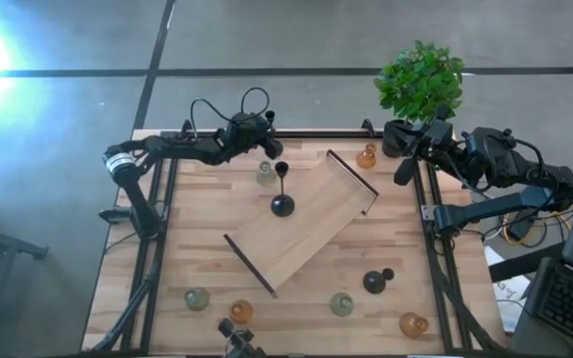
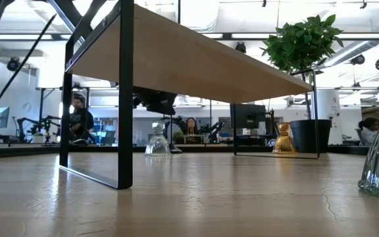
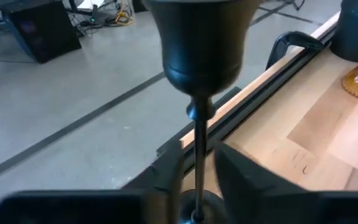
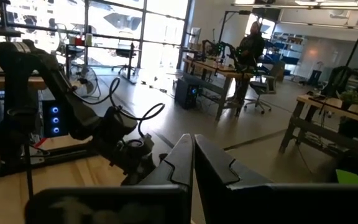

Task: Pick & Place candle stick holders
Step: Put the top black candle holder on the shelf

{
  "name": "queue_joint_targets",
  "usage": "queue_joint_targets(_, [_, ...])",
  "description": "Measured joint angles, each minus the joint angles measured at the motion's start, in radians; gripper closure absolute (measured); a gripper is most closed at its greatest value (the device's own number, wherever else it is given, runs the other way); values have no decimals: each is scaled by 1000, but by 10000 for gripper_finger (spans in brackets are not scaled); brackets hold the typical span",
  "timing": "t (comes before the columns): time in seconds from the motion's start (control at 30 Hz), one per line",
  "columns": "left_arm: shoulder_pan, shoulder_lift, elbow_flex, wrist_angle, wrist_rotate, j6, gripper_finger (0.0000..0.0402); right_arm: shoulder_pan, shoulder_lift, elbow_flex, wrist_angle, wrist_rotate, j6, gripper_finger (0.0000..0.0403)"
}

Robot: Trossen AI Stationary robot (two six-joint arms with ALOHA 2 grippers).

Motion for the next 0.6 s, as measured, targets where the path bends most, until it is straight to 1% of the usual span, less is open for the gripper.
queue_joint_targets(0.03, [0,-1,0,0,20,6,358,0,0,0,0,0,0,394])
queue_joint_targets(0.07, [2,-1,0,2,46,7,377,0,0,0,0,0,0,394])
queue_joint_targets(0.1, [2,-2,0,3,67,6,384,0,0,0,0,0,0,394])
queue_joint_targets(0.27, [6,-13,0,-4,131,5,386,0,0,0,0,0,1,394])
queue_joint_targets(0.37, [8,-50,0,-11,164,25,387,1,0,0,0,-2,3,394])
queue_joint_targets(0.5, [17,-141,0,-73,167,36,387,1,0,0,-1,-3,8,394])
queue_joint_targets(0.6, [23,-237,0,-160,166,36,387,1,0,0,-5,-4,21,394])
